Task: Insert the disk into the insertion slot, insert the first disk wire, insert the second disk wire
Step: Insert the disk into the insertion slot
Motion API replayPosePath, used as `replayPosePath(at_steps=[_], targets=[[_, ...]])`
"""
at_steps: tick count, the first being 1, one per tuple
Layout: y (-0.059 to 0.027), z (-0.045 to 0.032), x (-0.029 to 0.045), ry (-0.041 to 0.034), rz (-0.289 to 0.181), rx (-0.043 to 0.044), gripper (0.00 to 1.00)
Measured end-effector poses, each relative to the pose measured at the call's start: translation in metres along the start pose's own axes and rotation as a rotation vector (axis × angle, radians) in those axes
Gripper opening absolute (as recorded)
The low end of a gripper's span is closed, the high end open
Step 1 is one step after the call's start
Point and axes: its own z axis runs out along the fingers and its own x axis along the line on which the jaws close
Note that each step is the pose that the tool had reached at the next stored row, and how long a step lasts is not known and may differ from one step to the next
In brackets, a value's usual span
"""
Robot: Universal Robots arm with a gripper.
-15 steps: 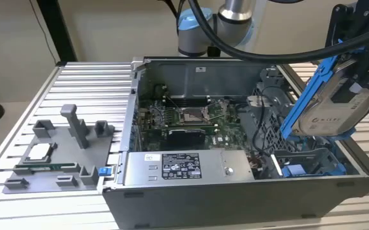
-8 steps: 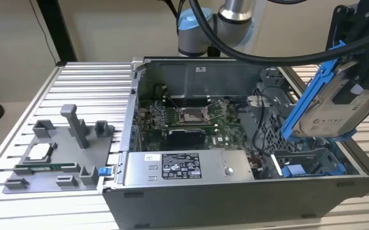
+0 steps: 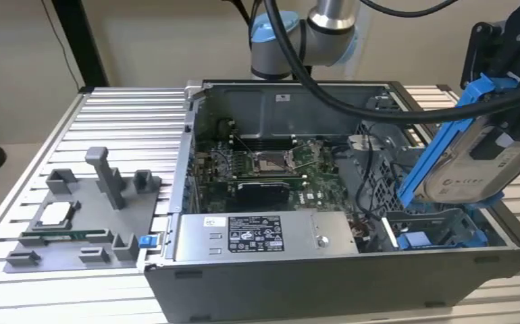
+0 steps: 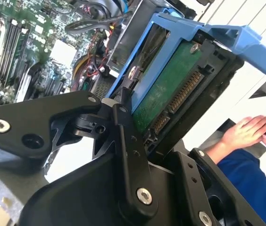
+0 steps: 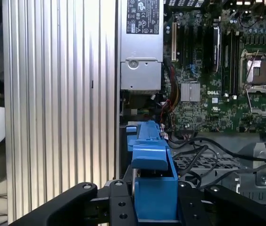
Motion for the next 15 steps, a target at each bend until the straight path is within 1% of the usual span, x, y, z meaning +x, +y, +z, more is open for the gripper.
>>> replayPosePath(at_steps=[6, 9, 15], targets=[[-0.0048, 0.0108, 0.0012, -0.0001, 0.000, 0.0000, 0.00], [-0.0065, 0.0149, 0.0013, 0.0001, 0.000, 0.0000, 0.00], [-0.0068, 0.0160, 0.0013, 0.0001, 0.000, 0.0000, 0.00]])
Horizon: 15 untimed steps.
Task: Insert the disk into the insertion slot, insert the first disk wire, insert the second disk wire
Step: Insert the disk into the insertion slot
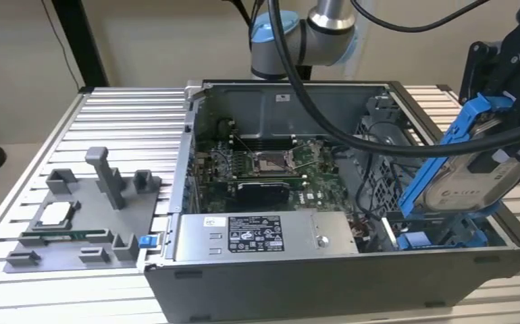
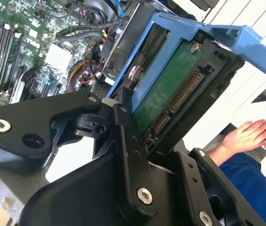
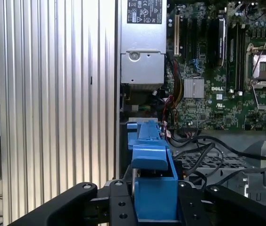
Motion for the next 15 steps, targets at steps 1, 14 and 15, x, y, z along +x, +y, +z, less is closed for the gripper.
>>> replayPosePath(at_steps=[1, 14, 15], targets=[[-0.0001, 0.0006, 0.0000, -0.0003, 0.000, 0.0000, 0.00], [-0.0051, 0.0170, -0.0001, 0.0000, 0.000, 0.0000, 0.00], [-0.0051, 0.0171, -0.0001, 0.0000, 0.000, 0.0000, 0.00]])
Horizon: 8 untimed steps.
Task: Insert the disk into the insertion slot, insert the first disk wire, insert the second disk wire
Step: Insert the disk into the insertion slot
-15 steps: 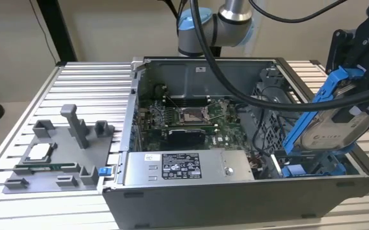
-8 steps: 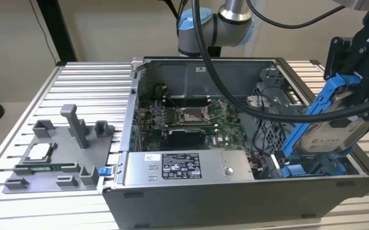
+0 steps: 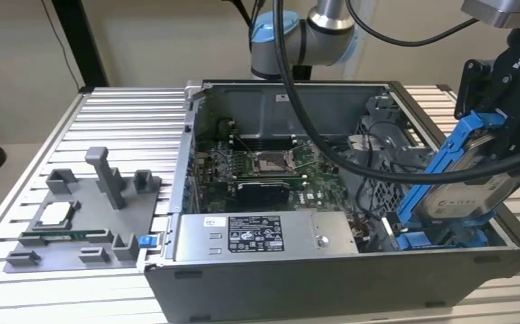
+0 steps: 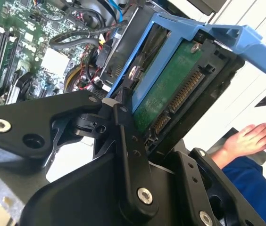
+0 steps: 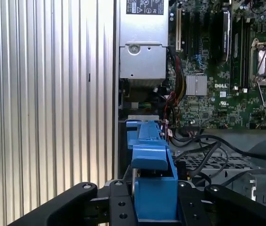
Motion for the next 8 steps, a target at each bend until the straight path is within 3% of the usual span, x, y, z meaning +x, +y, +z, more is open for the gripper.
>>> replayPosePath(at_steps=[8], targets=[[0.0000, 0.0004, 0.0000, -0.0002, 0.000, 0.0000, 0.00]])
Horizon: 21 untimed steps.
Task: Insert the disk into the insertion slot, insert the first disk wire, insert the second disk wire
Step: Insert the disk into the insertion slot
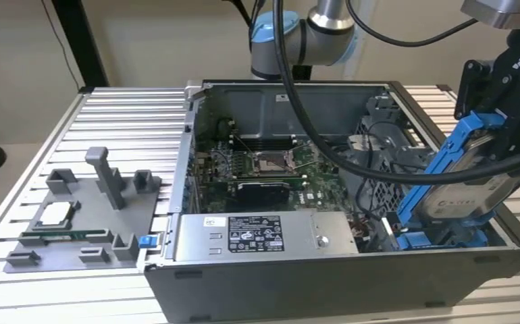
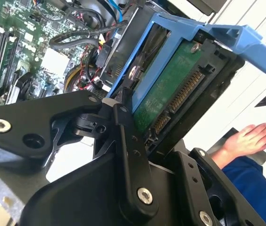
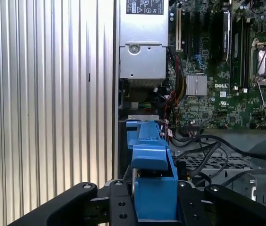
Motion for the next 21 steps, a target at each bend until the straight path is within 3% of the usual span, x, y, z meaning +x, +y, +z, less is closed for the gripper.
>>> replayPosePath(at_steps=[21], targets=[[-0.0015, 0.0184, -0.0047, -0.0002, -0.004, 0.0000, 0.00]])
